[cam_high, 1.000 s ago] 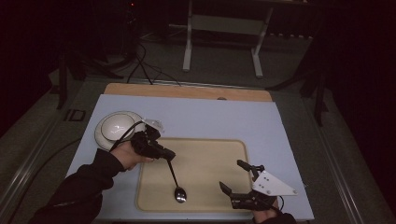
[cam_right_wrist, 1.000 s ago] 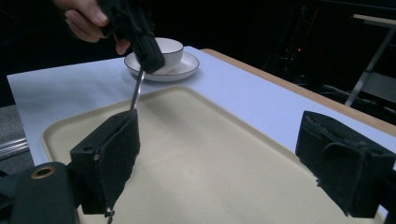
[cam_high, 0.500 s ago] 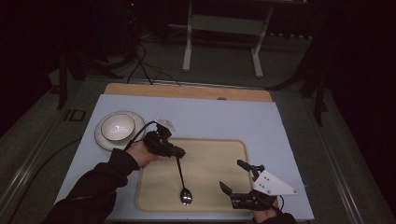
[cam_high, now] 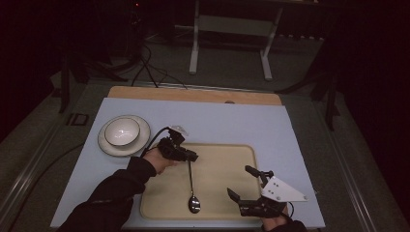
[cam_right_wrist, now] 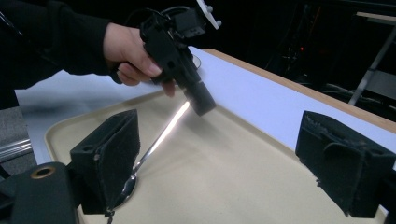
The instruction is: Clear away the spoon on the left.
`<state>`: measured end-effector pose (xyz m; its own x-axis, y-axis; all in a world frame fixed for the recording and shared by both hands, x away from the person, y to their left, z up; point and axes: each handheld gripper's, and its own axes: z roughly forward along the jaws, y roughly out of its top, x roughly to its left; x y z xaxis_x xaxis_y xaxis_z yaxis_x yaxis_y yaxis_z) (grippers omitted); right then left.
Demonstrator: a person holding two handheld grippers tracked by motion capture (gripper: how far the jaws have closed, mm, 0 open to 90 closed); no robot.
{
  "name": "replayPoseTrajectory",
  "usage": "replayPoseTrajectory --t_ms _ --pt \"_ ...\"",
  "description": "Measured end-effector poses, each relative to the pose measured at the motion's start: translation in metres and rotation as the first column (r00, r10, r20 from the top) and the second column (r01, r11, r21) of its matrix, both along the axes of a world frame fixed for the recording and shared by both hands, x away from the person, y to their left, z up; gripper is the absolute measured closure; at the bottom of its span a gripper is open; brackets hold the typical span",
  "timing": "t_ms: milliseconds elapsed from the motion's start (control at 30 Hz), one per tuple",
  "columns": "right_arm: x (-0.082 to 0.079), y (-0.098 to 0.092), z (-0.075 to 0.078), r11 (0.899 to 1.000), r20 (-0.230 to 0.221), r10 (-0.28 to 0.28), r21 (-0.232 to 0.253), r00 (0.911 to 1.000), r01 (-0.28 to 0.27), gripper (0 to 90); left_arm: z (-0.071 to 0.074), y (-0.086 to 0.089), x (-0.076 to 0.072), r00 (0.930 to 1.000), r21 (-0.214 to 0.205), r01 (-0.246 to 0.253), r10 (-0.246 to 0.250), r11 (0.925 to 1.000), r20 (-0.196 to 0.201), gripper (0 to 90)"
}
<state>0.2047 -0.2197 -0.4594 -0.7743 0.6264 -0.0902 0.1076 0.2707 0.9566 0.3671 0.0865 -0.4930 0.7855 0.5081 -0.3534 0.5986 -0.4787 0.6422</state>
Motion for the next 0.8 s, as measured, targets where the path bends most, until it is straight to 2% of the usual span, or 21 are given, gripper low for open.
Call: replayPoseTrajectory --t_ms 133,433,667,800 --pt "0.0 0.0 0.0 1.0 -0.003 -0.001 0.001 1.0 0.001 13.9 -0.007 -0.003 0.004 0.9994 -0.003 -0.034 0.034 0.9994 -0.011 78.3" --pt "0.002 -0.001 -0.001 1.0 -0.01 -0.002 0.0 1.0 0.002 13.9 -0.021 -0.014 0.01 0.9985 0.005 -0.047 0.047 0.9989 -0.028 78.3" --pt "0.002 -0.001 -0.001 1.0 -0.011 -0.001 -0.001 0.9999 0.001 13.9 -0.029 -0.021 0.013 0.9975 0.038 -0.062 0.063 0.9973 -0.031 78.3" --pt "0.002 -0.001 -0.001 1.0 -0.016 0.002 0.003 0.9999 -0.002 13.9 -0.032 -0.022 0.015 0.9965 0.028 -0.075 0.076 0.9968 -0.035 78.1"
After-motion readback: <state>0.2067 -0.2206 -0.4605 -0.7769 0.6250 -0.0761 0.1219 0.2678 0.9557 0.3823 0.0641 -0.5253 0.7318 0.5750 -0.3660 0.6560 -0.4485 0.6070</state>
